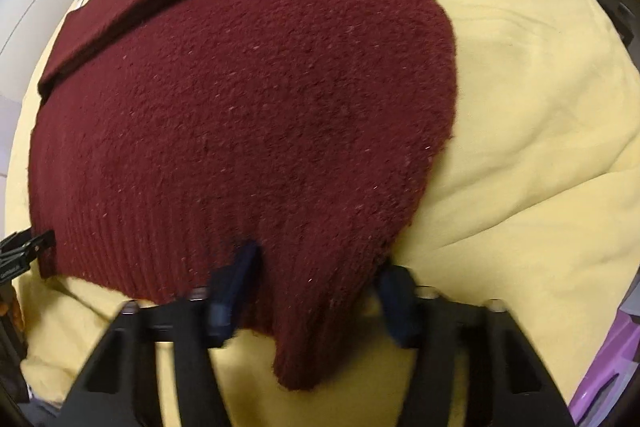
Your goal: Fold small clothes
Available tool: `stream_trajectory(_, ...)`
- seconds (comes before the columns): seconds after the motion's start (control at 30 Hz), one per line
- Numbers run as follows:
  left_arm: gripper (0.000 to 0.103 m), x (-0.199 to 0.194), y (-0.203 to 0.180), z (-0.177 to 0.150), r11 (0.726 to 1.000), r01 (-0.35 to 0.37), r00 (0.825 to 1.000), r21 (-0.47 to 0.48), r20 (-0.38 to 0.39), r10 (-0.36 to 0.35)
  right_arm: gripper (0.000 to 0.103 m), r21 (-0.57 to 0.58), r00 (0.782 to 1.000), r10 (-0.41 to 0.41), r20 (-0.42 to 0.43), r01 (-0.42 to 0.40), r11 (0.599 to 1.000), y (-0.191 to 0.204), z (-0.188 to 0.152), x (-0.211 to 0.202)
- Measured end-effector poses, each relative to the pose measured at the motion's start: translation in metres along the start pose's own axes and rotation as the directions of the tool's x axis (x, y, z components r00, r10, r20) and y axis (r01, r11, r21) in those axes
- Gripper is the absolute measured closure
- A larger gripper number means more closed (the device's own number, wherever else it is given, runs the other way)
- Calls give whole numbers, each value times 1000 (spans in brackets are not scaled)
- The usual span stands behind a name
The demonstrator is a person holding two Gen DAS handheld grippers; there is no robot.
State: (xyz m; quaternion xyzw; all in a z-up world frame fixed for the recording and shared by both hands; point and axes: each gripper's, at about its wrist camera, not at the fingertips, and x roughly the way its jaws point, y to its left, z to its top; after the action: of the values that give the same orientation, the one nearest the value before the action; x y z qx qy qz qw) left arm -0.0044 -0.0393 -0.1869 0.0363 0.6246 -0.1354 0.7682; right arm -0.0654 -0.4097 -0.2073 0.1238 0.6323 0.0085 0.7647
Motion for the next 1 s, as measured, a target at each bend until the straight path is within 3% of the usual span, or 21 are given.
stream_trajectory(0.03, 34, -2, -4, 0, 1000, 2, 1000, 10, 2, -2, 76, 3, 1000, 19, -9, -19, 1000, 0, 0, 1)
stream_trajectory(0.1, 61, -5, -7, 2, 999, 13, 1000, 32, 12, -13, 87, 9, 998, 55, -19, -55, 998, 1, 1, -1)
stream_trajectory(0.13, 78, -7, -9, 3, 999, 34, 999, 35, 12, -34, 90, 5, 999, 51, -20, -51, 999, 2, 0, -2)
stream_trajectory(0.2, 93, -9, -11, 5, 996, 82, 997, 32, 1, -82, 91, -12, 999, 52, -9, -52, 999, 7, 1, -10)
stream_trajectory(0.33, 94, -24, -22, 13, 994, 80, 996, 68, 23, -82, 92, -31, 993, 104, 48, -103, 994, 9, 10, -41)
stream_trajectory(0.53, 94, -67, -27, 26, 992, 107, 986, 63, 120, -114, 92, -86, 976, 119, 181, -105, 991, 19, 39, -97)
stream_trajectory(0.63, 94, -85, -26, 31, 992, 117, 976, 54, 178, -125, 92, -91, 960, 130, 247, -110, 990, 18, 60, -115)
stream_trajectory(0.83, 94, -123, -20, 77, 992, 124, 953, 29, 275, -127, 92, -67, 926, 138, 351, -122, 990, 31, 107, -136)
stream_trajectory(1.0, 94, -148, 12, 108, 992, 125, 932, -10, 344, -114, 92, -40, 900, 119, 418, -112, 993, 27, 144, -150)
